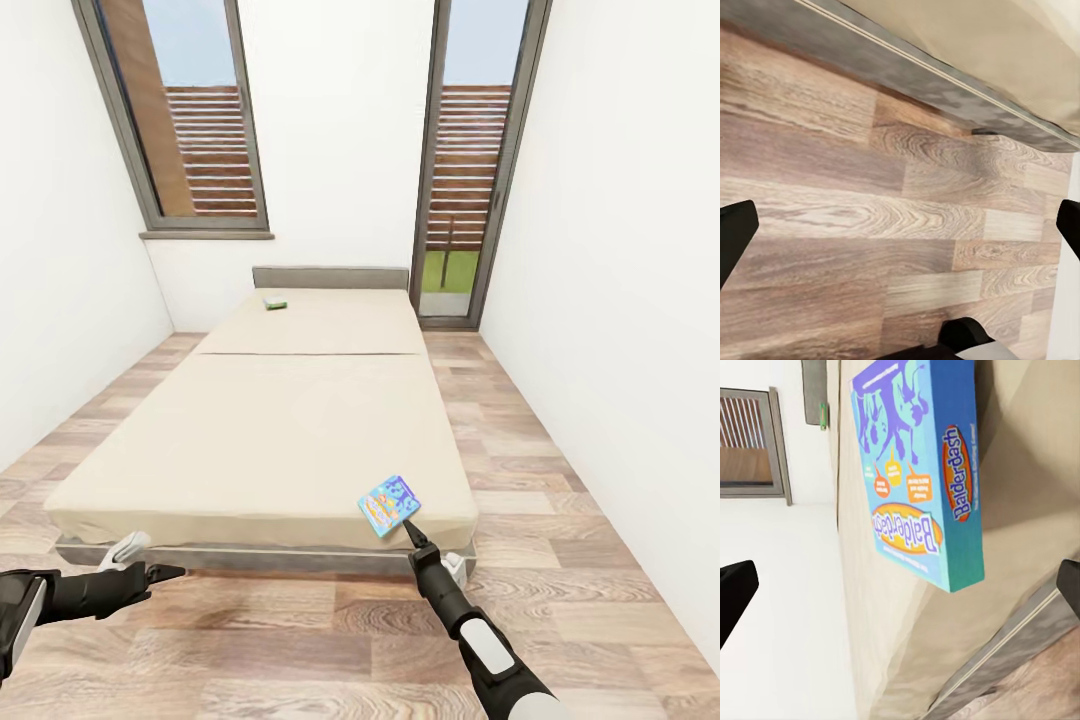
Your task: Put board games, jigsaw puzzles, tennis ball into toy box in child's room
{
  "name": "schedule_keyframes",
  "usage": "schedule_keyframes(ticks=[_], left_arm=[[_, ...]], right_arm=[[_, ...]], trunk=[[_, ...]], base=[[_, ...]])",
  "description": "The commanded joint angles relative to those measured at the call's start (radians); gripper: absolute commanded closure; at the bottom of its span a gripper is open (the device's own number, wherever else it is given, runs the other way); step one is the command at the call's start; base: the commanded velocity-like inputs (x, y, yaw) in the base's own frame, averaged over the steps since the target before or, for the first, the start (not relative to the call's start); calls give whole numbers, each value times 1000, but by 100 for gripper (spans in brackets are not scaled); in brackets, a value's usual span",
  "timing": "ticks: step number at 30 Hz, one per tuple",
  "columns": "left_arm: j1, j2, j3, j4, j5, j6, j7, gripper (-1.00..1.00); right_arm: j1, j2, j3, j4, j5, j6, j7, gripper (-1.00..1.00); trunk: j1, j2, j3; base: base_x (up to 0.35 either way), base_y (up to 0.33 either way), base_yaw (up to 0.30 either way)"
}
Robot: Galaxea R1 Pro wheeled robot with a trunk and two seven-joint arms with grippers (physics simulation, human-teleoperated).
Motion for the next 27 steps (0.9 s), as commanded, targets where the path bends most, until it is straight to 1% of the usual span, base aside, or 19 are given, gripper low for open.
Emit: schedule_keyframes(ticks=[1, 3, 13, 27], left_arm=[[-1, -1, 4, -1, -10, 6, -10, -100], [-1, -1, 4, -1, -10, 6, -10, -100], [-1, -2, 4, -1, -11, 6, -10, -100], [-1, -5, 4, -1, -12, 6, -9, -100]], right_arm=[[-1, 1, -4, 0, -10, 10, 3, -100], [-1, 1, -4, 0, -9, 10, 3, -100], [-1, 2, -3, 0, -8, 10, 5, -100], [-1, 2, 2, 0, -7, 10, 5, -100]], trunk=[[0, 0, -1], [0, 0, -1], [38, -70, -32], [38, -70, -32]], base=[[0, 0, 0], [0, 0, 0], [0, 0, 0], [0, 0, 0]])
